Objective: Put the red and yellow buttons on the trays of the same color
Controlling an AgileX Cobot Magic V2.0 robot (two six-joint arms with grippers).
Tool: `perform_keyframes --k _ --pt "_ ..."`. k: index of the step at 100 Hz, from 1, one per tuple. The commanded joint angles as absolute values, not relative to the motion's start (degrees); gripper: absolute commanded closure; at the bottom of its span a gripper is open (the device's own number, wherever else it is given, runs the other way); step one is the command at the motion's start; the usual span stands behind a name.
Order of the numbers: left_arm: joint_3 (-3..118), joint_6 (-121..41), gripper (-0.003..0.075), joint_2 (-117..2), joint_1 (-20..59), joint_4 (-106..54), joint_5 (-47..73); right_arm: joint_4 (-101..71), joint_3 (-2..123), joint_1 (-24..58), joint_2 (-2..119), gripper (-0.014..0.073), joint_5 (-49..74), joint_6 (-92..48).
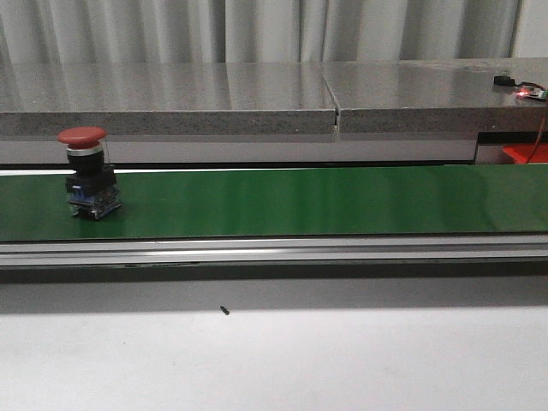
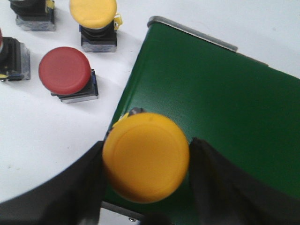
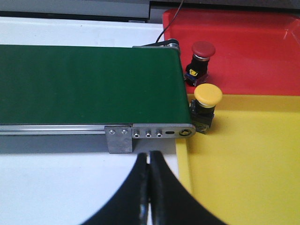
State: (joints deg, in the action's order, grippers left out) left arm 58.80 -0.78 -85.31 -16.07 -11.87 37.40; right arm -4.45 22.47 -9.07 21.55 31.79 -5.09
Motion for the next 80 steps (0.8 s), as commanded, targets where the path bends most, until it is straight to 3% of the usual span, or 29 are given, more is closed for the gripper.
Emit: perform_keyframes --k 1,9,45,54,74,80 --pt "60.16 -1.40 0.0211 -83.48 -15.68 -13.75 35.63 -4.27 24.01 -9.05 21.98 0.0661 27.66 -5.61" --pt "60.16 -1.40 0.0169 -83.48 -15.68 -13.75 35.63 -4.27 24.01 -9.05 21.98 0.0661 27.66 -5.61" --pt "60.06 -3.16 0.0192 -74.76 -15.39 -13.73 35.65 -4.27 24.01 -9.05 21.98 0.0661 27.66 -5.61" --pt "59.62 -3.56 0.0312 -71.39 -13.90 -13.73 36.15 -4.27 24.01 -9.05 21.98 0.0661 27.66 -5.61" --pt "57.33 -5.08 0.0723 -65.78 -8.82 -13.73 36.29 -4.27 24.01 -9.05 21.98 0.0661 27.66 -5.61" --pt "56.37 -5.21 0.0741 -64.52 -7.25 -13.73 36.29 -4.27 24.01 -9.05 21.98 0.0661 27.66 -5.61"
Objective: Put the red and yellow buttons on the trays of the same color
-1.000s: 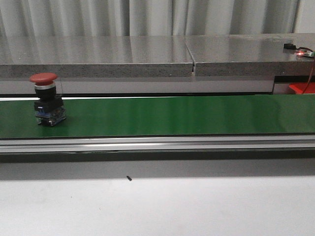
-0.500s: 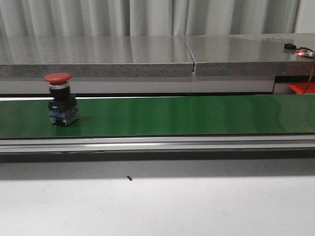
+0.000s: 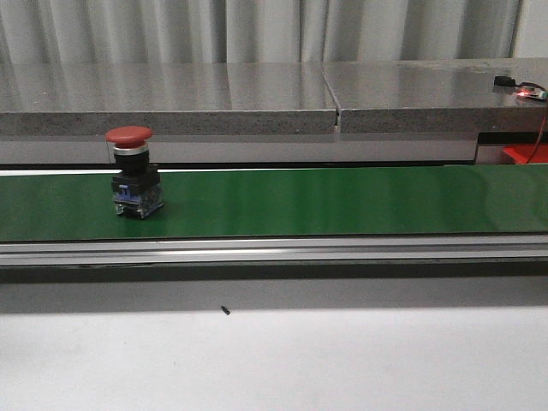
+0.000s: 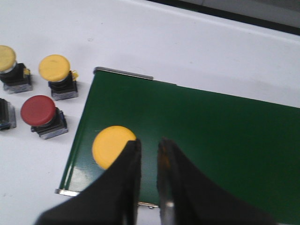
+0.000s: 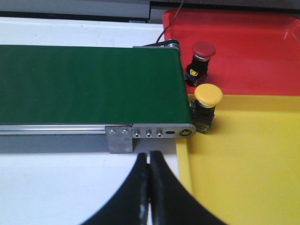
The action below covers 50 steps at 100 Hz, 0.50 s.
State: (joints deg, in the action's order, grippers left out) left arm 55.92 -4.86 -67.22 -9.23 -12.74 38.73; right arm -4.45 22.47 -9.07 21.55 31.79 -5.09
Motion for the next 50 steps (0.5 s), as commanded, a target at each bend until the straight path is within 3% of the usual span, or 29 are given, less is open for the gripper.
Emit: perform_keyframes --k 1,50 --pt "56.25 -5.33 0.0741 -64.39 -6.86 -13.73 36.29 -4.27 24.01 -9.05 21.98 0.0661 27.66 -5.61" --pt "46.89 -6.02 0.0741 -55.81 4.31 -13.51 36.18 -4.27 24.01 -9.05 21.98 0.0661 27.66 -5.61"
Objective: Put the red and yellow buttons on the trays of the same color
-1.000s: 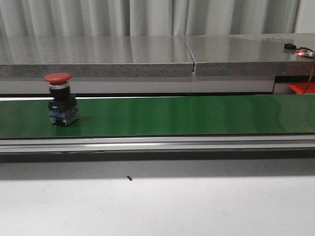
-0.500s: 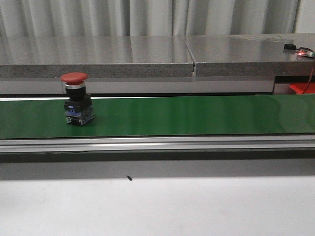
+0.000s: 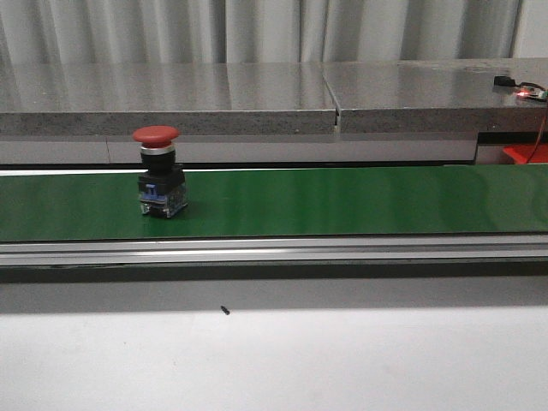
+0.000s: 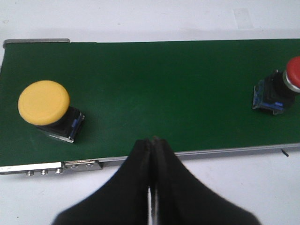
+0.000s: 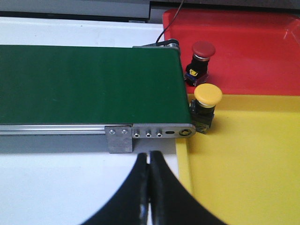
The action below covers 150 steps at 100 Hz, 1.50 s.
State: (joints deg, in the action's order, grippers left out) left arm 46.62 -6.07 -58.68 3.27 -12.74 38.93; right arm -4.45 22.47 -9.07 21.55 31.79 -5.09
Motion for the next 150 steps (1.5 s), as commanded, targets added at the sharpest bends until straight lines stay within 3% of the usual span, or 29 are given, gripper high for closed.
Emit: perform_keyframes --k 1,82,122,150 --pt "46.59 -6.02 0.0741 -55.17 4.31 -13.62 35.99 -4.27 24.01 -9.05 21.98 0.0661 27.66 -5.61" --pt "34.13 -6.02 0.0741 -30.16 4.46 -13.74 28.83 -4.27 24.01 -9.05 21.98 0.0661 27.14 -5.61" --pt "33.68 -6.02 0.0741 -29.25 4.46 -13.74 29.37 -6.69 27.92 -9.05 23.10 0.0661 31.58 -5.61" --pt "33.68 -6.02 0.0741 -29.25 4.46 -13.74 29.37 -7.31 39.79 -6.57 34.77 0.0661 37.60 -8.64"
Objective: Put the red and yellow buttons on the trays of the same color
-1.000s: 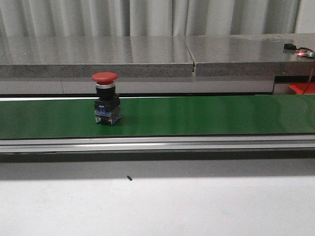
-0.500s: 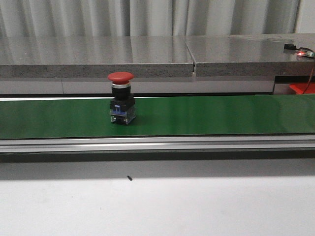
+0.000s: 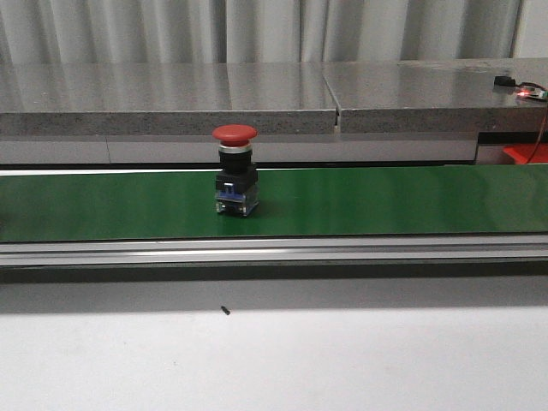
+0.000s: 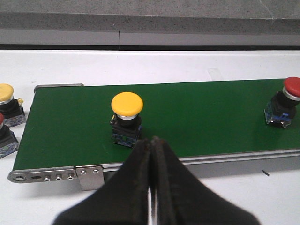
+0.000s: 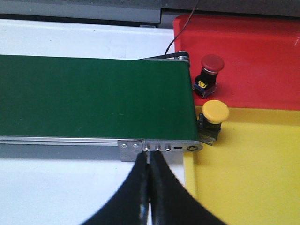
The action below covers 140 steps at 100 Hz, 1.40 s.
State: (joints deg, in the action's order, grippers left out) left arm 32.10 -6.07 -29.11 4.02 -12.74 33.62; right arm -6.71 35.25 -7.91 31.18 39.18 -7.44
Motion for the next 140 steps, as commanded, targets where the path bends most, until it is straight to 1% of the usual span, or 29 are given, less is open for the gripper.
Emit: perform_keyframes --k 1,10,14,19,24,29,31,32,33,36,38,41,46,50,92,120,140 --pt "33.68 -6.02 0.0741 -29.25 4.46 -13.74 29.37 -7.31 40.35 -6.21 35.45 0.0661 37.73 -8.64" --pt "33.68 -6.02 0.0741 -29.25 4.46 -13.74 29.37 -7.45 43.95 -3.91 40.22 0.0651 39.13 -8.64" --pt "33.68 -6.02 0.0741 -29.25 4.46 -13.74 29.37 -7.56 45.43 -2.77 42.15 0.0625 39.93 -8.64" --pt "33.68 -6.02 0.0741 -29.25 4.46 -13.74 29.37 -7.73 47.81 -1.39 44.77 0.0573 41.37 -8.70" --pt "33.68 -6.02 0.0741 -29.25 4.46 -13.74 29.37 -7.73 49.88 0.06 47.90 0.0493 43.12 -9.12" --pt "33.68 -6.02 0.0741 -29.25 4.46 -13.74 29.37 -8.01 51.93 1.73 50.77 0.0377 44.63 -9.26" --pt "33.68 -6.02 0.0741 -29.25 4.46 -13.74 29.37 -8.16 52.77 2.13 52.00 0.0345 45.12 -9.26" --pt "33.68 -6.02 0.0741 -29.25 4.46 -13.74 29.37 -8.32 53.33 2.73 52.79 0.0298 45.41 -9.26" --pt "33.68 -6.02 0.0741 -29.25 4.46 -13.74 29.37 -8.41 53.60 2.73 52.79 0.0298 45.52 -9.26" --pt "33.68 -6.02 0.0741 -29.25 4.46 -13.74 29.37 -8.89 54.66 3.68 54.77 0.0219 46.03 -9.26" --pt "33.68 -6.02 0.0741 -29.25 4.46 -13.74 29.37 -9.22 55.42 4.06 55.92 0.0190 46.31 -9.26" --pt "33.68 -6.02 0.0741 -29.25 4.46 -13.74 29.37 -9.63 56.41 4.99 57.41 0.0123 46.62 -9.26" --pt "33.68 -6.02 0.0741 -29.25 4.46 -13.74 29.37 -10.22 58.08 6.38 59.90 0.0056 47.06 -9.26" --pt "33.68 -6.02 0.0741 -29.25 4.46 -13.74 29.37 -10.42 59.51 7.70 62.00 0.0029 47.27 -9.26" --pt "33.68 -6.02 0.0741 -29.25 4.46 -13.74 29.37 -11.71 73.84 20.39 79.75 0.0034 52.43 -10.56" --pt "33.68 -6.02 0.0741 -29.25 4.46 -13.74 29.37 -11.88 81.10 24.01 89.17 0.0034 53.99 -18.14" --pt "33.68 -6.02 0.0741 -29.25 4.46 -13.74 29.37 -14.68 83.49 24.23 93.71 0.0034 51.84 -24.76"
